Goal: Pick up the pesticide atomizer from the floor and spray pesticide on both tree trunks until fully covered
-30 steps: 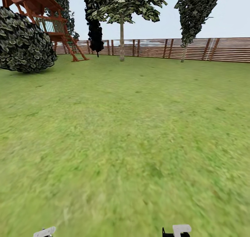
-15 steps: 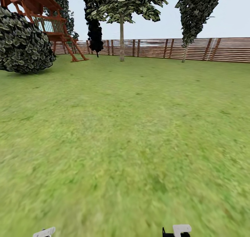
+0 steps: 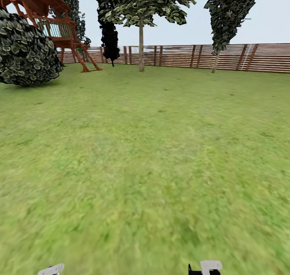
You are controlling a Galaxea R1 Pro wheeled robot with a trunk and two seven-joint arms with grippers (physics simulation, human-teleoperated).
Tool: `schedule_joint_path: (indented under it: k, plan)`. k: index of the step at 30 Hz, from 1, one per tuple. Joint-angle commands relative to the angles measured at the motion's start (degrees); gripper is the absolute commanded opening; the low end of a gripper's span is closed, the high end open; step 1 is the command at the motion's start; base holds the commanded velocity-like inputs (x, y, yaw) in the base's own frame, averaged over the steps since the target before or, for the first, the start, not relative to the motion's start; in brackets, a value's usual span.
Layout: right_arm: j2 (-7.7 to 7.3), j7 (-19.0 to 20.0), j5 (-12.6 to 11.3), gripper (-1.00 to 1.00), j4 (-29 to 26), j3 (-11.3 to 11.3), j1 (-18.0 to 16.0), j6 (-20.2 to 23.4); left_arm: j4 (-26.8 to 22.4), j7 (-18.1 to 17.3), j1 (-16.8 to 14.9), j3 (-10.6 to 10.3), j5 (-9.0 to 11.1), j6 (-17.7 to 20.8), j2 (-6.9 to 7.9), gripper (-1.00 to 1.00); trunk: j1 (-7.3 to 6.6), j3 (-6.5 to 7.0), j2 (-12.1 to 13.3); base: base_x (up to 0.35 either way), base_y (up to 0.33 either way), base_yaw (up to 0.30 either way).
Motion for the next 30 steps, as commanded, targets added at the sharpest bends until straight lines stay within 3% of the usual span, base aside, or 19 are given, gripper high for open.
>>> schedule_joint_path:
  k: [1, 30]
  plan:
    - [0.00, 0.00, 0.00, 1.00, -0.01, 0.00, -0.01, 0.00, 0.00, 0.00, 0.00, 0.02, 0.01, 0.00, 0.00, -1.00, 0.00, 0.00, 0.00, 0.339, 0.000, 0.000]
    - [0.00, 0.00, 0.00, 1.00, 0.01, 0.00, -0.02, 0.00, 0.00, 0.02, 0.00, 0.01, 0.01, 0.00, 0.00, -1.00, 0.00, 0.00, 0.00, 0.339, 0.000, 0.000]
